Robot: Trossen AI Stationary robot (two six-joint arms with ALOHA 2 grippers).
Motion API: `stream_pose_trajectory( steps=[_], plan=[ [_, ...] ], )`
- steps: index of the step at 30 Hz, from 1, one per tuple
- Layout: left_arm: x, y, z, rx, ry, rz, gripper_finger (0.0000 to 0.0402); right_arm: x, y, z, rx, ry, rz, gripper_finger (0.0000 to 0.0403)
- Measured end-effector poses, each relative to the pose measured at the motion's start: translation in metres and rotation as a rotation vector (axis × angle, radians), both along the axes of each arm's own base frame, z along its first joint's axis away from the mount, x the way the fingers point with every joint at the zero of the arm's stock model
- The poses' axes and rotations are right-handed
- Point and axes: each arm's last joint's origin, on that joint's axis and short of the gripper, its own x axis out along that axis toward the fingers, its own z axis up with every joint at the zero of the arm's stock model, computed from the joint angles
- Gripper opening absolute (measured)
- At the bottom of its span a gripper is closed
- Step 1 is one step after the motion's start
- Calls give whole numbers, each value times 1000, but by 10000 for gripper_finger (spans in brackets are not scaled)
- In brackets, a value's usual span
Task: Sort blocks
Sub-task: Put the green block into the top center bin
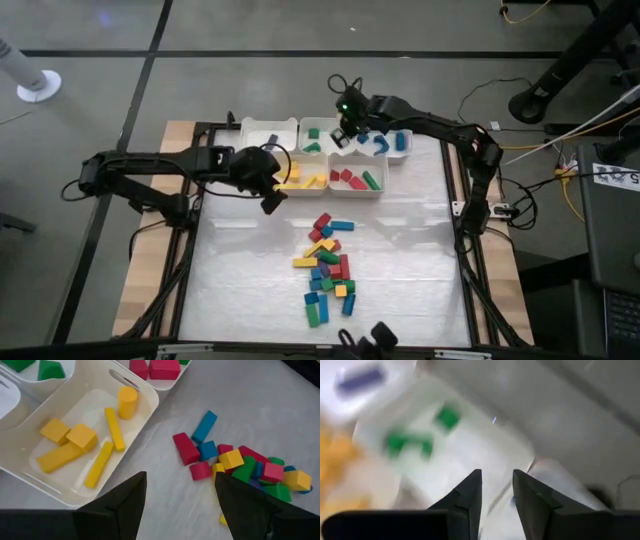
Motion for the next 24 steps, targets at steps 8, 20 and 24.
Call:
stream_pose_trajectory(
  steps=[8,20,24],
  plan=[
    [0,-2,0,60,6,62,223,-28,24,-14,333,259,-14,112],
    [0,-1,0,117,21,16,224,-33,47,-72,497,319,-9,112],
    [0,-1,0,127,24,4,223,-27,54,-82,472,288,15,112]
  ],
)
